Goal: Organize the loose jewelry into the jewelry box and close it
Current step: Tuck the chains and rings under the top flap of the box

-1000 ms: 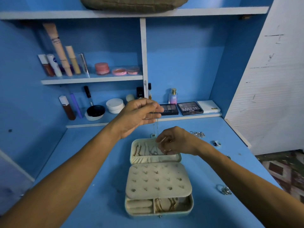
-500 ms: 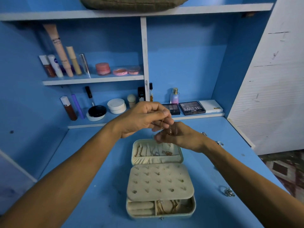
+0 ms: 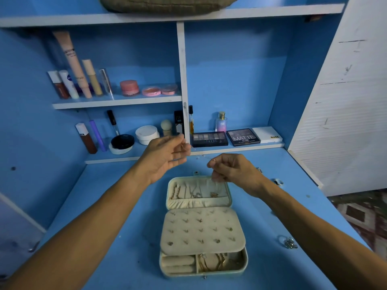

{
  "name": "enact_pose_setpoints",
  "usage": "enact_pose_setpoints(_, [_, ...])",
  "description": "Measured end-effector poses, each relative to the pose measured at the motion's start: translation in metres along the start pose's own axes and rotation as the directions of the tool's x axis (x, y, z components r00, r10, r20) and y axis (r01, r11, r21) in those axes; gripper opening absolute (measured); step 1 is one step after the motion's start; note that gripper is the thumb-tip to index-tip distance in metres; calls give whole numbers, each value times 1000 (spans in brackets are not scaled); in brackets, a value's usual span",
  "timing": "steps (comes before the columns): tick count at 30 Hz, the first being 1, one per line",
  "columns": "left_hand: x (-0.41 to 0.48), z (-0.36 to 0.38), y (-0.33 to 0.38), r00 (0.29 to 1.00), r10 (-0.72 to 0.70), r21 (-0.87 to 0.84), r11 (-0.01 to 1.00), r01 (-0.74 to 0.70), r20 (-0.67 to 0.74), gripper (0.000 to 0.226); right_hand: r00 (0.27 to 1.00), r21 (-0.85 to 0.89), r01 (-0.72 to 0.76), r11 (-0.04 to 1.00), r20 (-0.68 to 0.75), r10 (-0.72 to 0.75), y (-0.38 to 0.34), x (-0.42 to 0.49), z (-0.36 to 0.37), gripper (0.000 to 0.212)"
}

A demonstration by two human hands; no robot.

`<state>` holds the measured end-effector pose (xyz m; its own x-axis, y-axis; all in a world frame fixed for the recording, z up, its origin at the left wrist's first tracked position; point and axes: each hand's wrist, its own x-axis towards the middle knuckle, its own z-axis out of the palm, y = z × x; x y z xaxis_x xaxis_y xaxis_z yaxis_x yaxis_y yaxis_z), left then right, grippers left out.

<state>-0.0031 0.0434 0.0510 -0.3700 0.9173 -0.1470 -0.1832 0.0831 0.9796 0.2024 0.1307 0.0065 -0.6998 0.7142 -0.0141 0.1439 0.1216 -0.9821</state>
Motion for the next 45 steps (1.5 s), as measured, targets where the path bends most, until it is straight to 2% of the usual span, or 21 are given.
enact_pose_setpoints(2, [0,-2,-10,999,-27,63,998,28,-26,13,1000,-56,-10,998,-26,9,2,-1,-2,12])
enact_pose_setpoints(4, [-1,-3,-21,999,-19,202,979,25,-35,12,998,-186,-9,982,-66,-3,6,-1,-6,11])
enact_pose_setpoints(7, [-2,-2,-35,998,25,397,918,1,-61,9,992,-392,-29,920,-122,-21,8,-2,-11,15])
enact_pose_setpoints(9, [-2,-3,-41,994,56,527,850,3,-97,8,990,-459,-46,887,-141,-21,9,-2,-15,19])
enact_pose_setpoints(11, [-3,-5,-45,993,87,719,695,-3,-80,9,989,-466,-54,883,-149,-18,9,-1,-18,19])
enact_pose_setpoints(14, [-8,-3,-44,998,69,929,369,-23,-2,9,994,-481,-41,876,-109,-13,4,0,-19,17])
enact_pose_setpoints(16, [-11,0,-41,997,70,964,264,-34,16,5,999,-492,-13,871,-43,-9,0,2,-17,18])
enact_pose_setpoints(17, [-12,2,-39,996,85,968,244,-56,36,12,1000,-494,0,870,-17,-9,-2,3,-15,18])
enact_pose_setpoints(19, [-11,8,-36,986,100,940,302,-159,134,33,1000,-486,21,874,22,-11,-5,5,-12,17])
enact_pose_setpoints(20, [-10,12,-35,975,105,894,388,-223,197,38,999,-477,29,878,42,-11,-6,5,-12,17])
enact_pose_setpoints(22, [-9,20,-33,946,84,742,601,-297,312,32,997,-453,55,890,78,-22,-9,6,-11,15])
enact_pose_setpoints(24, [-6,23,-33,929,60,623,725,-292,365,22,996,-412,71,908,78,-42,-12,6,-10,12])
enact_pose_setpoints(28, [-3,21,-36,936,26,596,765,-244,350,15,998,-285,40,958,53,-26,-16,2,-15,12])
enact_pose_setpoints(31, [-4,21,-39,964,38,541,821,-181,265,14,997,-181,-8,984,73,21,-16,0,-17,12])
enact_pose_setpoints(35, [-4,20,-40,995,-2,330,943,-33,105,19,994,-170,-82,982,63,94,-13,1,-15,10])
enact_pose_setpoints(38, [-7,22,-37,996,-67,188,981,55,57,21,988,-117,-110,987,93,121,-10,-1,-8,13])
enact_pose_setpoints(45, [-14,24,-25,996,-77,190,980,68,43,16,994,-218,-65,974,70,81,-2,-2,8,15])
